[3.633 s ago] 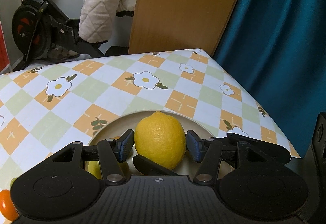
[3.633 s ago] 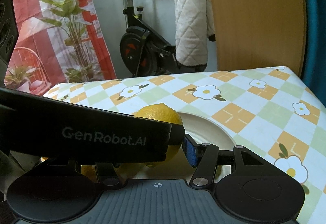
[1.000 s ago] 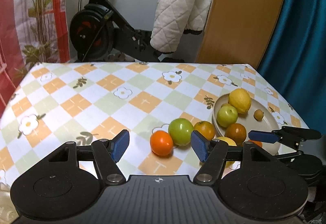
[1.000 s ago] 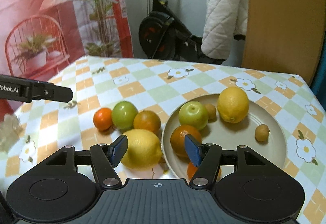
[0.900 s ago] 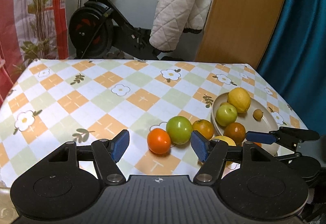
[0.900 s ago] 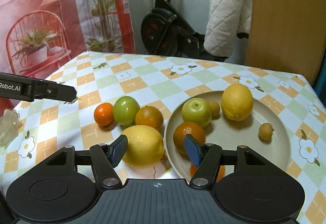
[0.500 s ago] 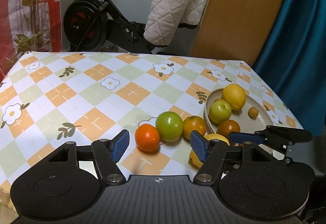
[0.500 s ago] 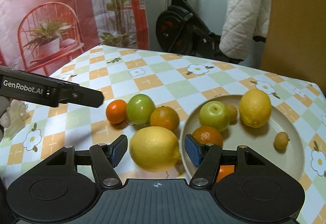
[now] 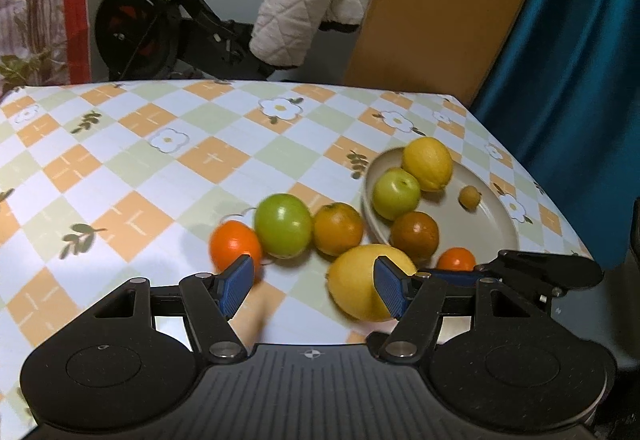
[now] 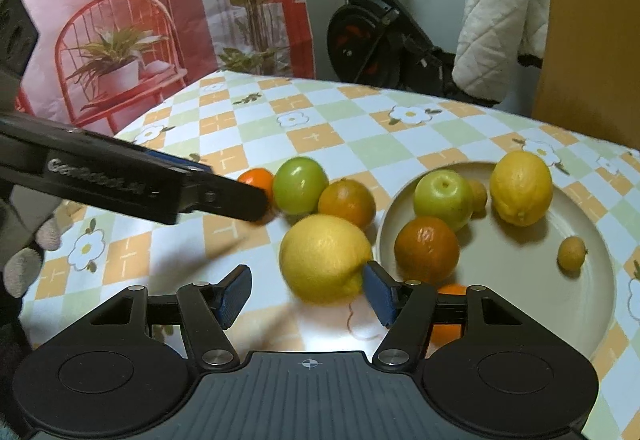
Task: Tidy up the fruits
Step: 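Move the left gripper back toward the large pale yellow lemon, then close the left gripper around the large pale yellow lemon, then carry the pale yellow lemon onto the beige plate and open the left gripper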
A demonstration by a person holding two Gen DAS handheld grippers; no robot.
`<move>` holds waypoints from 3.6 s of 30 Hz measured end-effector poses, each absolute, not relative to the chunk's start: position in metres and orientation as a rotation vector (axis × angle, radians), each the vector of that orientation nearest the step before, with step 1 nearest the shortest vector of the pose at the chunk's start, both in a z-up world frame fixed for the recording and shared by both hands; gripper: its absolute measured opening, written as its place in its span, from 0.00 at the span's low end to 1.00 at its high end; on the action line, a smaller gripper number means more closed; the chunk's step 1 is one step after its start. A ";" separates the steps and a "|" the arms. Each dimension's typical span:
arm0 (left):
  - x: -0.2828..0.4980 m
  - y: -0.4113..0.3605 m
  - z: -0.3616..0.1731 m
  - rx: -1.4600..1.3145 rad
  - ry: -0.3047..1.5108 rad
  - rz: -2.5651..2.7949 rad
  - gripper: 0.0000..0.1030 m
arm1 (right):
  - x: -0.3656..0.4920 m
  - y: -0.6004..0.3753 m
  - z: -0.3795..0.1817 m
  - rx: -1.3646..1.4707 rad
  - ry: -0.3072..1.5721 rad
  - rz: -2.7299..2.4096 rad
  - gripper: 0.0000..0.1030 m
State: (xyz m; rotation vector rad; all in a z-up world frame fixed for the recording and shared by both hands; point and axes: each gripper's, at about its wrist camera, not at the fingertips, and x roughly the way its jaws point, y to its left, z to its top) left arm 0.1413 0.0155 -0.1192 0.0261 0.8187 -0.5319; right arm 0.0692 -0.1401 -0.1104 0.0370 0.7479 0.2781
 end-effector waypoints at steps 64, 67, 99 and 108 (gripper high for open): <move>0.127 0.011 -0.155 -0.120 0.913 -0.658 0.57 | 0.061 -0.137 -0.119 0.045 0.745 0.298 0.51; 0.129 0.012 -0.156 -0.130 0.912 -0.657 0.57 | 0.062 -0.138 -0.120 0.046 0.741 0.299 0.51; 0.114 -0.032 -0.113 0.013 0.816 -0.657 0.57 | 0.040 -0.168 -0.100 0.102 0.589 0.250 0.51; 0.126 -0.072 -0.100 0.059 0.774 -0.695 0.57 | 0.045 -0.208 -0.090 0.140 0.527 0.190 0.51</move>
